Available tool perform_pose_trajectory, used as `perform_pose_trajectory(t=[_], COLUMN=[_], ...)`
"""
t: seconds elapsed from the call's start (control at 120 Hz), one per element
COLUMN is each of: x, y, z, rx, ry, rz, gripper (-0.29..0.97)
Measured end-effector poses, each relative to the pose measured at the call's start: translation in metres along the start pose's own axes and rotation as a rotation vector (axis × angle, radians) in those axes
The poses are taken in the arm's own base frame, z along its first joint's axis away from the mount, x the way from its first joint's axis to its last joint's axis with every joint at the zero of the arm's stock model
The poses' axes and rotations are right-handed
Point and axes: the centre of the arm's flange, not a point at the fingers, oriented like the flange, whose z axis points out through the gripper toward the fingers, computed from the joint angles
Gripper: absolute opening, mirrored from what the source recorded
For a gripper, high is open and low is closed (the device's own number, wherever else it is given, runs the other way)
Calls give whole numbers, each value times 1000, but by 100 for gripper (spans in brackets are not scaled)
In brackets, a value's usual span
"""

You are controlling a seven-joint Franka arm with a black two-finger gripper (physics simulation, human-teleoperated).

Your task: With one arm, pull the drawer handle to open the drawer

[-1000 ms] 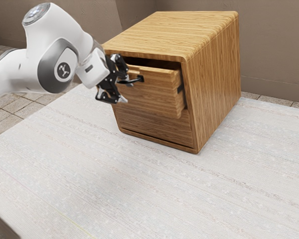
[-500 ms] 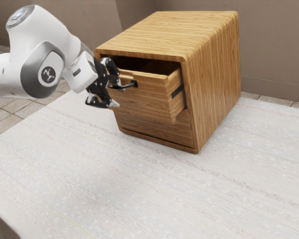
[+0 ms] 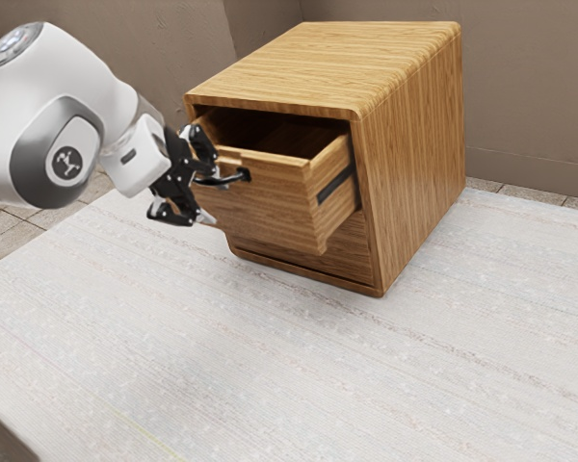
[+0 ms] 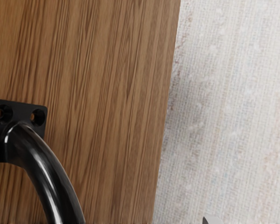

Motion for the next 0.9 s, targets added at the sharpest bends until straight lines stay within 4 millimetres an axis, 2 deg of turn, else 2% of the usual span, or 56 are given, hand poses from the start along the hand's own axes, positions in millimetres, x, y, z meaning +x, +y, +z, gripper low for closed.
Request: perform_pose_trajectory(t=[0.317, 0.9], x=[-5, -13], y=[14, 62], z=[-10, -40], rx=[2, 13], ry=[5, 12], rz=[-10, -13], gripper=[27, 24])
